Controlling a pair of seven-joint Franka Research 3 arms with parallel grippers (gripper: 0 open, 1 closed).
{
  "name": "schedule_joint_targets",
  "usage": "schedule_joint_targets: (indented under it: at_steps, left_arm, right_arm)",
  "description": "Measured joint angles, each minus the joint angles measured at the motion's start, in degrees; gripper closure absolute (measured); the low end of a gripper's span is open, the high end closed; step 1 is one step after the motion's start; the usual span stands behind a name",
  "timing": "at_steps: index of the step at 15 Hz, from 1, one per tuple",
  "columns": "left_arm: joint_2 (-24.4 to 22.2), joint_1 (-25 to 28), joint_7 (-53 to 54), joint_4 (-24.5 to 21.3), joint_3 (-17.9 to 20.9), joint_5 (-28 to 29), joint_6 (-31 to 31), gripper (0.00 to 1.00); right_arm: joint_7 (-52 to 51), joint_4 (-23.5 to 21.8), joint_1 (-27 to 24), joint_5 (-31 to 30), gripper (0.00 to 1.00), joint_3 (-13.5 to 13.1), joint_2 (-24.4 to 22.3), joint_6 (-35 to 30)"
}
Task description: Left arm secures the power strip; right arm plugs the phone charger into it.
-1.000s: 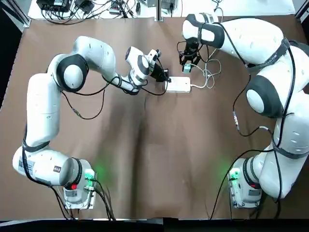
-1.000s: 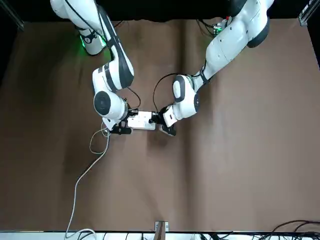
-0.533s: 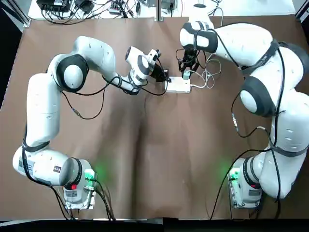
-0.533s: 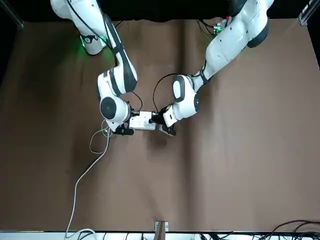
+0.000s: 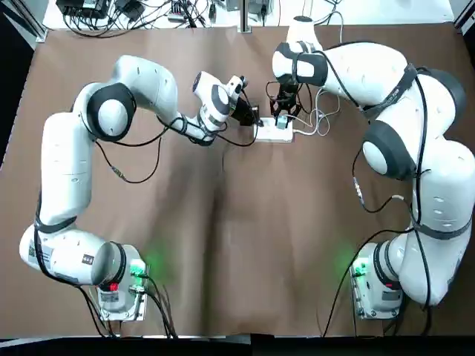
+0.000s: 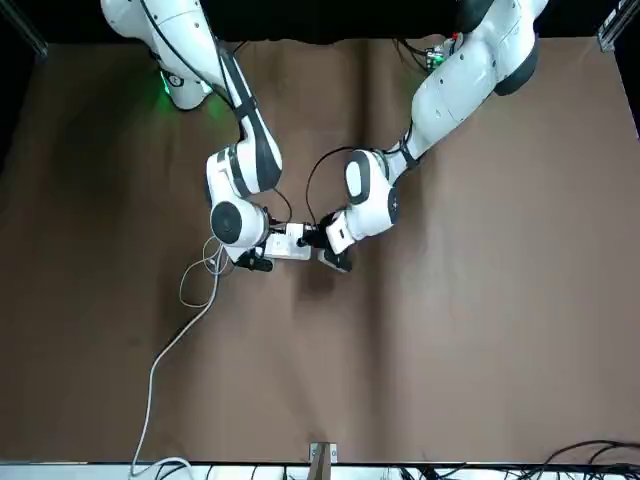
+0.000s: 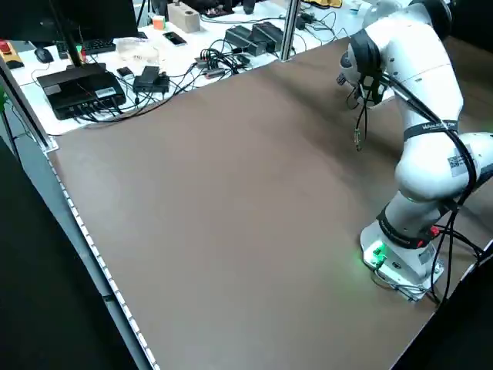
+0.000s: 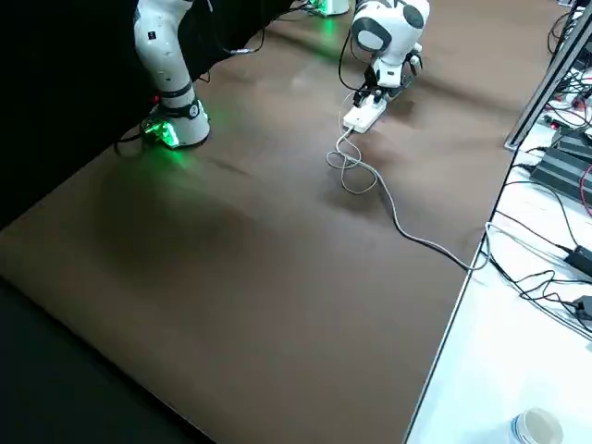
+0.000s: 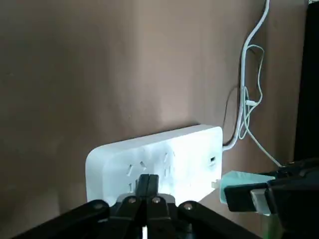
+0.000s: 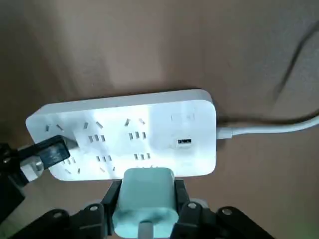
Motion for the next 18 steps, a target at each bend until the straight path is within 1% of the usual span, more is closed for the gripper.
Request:
schedule_joint_targets:
  at_steps: [9, 18]
  left_arm:
    - [0.0, 0.0, 0.0, 0.0, 0.0, 0.0, 0.0, 0.99]
    - [0.0, 0.0, 0.0, 0.0, 0.0, 0.0, 0.0, 0.99]
  right_arm:
    - [1.1, 0.4, 1.3, 1.3, 0.52, 0.1, 1.7, 1.5]
    - [1.2, 0.7, 1.4, 1.3, 0.52, 0.1, 2.0, 1.5]
